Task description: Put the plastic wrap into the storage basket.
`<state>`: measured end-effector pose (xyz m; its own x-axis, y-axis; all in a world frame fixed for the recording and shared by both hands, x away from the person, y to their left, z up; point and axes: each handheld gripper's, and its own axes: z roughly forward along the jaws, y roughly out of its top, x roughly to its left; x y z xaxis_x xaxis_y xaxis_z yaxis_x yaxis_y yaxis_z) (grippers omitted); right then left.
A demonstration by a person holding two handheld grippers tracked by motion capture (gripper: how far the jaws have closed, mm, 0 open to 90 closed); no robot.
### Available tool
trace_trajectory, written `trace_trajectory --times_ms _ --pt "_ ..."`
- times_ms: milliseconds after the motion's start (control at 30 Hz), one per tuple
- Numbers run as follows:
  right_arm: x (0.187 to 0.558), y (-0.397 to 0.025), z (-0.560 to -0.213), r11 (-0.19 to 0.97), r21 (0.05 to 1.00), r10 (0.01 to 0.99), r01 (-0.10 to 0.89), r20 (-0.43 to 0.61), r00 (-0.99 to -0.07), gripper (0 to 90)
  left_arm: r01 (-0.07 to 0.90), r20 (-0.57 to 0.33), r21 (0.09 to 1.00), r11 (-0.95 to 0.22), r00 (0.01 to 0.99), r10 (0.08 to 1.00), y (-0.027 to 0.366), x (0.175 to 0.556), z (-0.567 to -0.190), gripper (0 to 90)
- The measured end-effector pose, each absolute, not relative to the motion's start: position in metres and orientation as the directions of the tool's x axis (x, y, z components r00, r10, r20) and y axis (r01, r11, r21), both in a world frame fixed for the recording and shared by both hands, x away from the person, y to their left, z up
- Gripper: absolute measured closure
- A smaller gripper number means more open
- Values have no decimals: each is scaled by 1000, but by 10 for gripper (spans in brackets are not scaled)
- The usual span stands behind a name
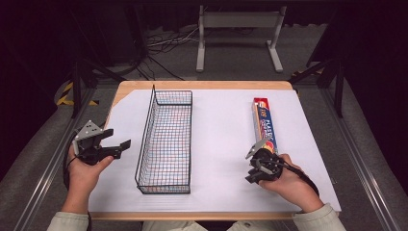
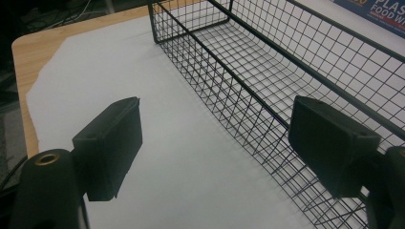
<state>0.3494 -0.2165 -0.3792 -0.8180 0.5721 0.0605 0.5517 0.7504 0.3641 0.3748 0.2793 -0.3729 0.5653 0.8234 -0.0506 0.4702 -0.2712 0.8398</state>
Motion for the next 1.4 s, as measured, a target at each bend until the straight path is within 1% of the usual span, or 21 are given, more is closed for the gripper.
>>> trace_trajectory --times_ms 33,167,267,300,367,433,500,533,667,733,833,900,967,1033,1167,1300,1367,1400 --pt "349 -218 -373 724 415 579 552 71 -812 670 471 -51 840 -270 564 824 279 375 -373 196" --pt "348 -226 -355 634 584 617 507 13 -787 518 469 -48 842 -268 559 828 280 375 -373 195" --pt "347 -233 -344 546 682 653 486 16 -757 401 464 -45 845 -264 554 831 281 374 -373 193" --pt "347 -233 -344 546 682 653 486 16 -757 401 464 -45 845 -264 554 831 281 374 -373 192" --pt "349 -240 -338 480 724 681 495 48 -731 315 467 -59 847 -252 555 830 282 375 -373 191" --pt "352 -247 -335 419 750 722 512 66 -688 255 469 -71 850 -240 553 830 283 374 -373 189" --pt "354 -254 -334 386 767 763 512 47 -645 231 465 -74 855 -229 547 834 284 374 -373 187" --pt "356 -258 -333 363 769 792 526 42 -609 205 466 -76 855 -227 545 835 285 374 -373 187" --pt "369 -268 -339 299 741 868 601 51 -494 92 462 -75 859 -220 538 840 286 373 -372 187" --pt "376 -271 -345 283 715 897 639 38 -440 62 463 -73 858 -221 537 841 286 372 -373 186" --pt "388 -275 -357 263 672 917 692 49 -396 55 465 -70 857 -223 534 843 287 372 -373 186" --pt "397 -277 -366 248 617 926 747 75 -369 60 466 -70 856 -223 532 844 287 371 -373 186" --pt "409 -278 -378 241 532 933 812 103 -344 63 468 -69 855 -223 530 845 287 371 -374 186" --pt "416 -274 -389 243 466 942 851 94 -321 54 468 -69 855 -223 529 846 288 371 -374 185" --pt "421 -273 -399 235 430 956 871 57 -286 48 469 -70 855 -219 524 849 289 371 -374 186" --pt "426 -269 -406 243 402 958 883 42 -283 59 471 -66 853 -224 525 849 288 371 -375 186" --pt "426 -267 -406 249 401 958 882 30 -284 92 470 -68 854 -222 525 849 288 372 -375 186" --pt "427 -266 -406 260 398 956 880 21 -292 137 469 -68 855 -221 524 849 287 372 -375 186"
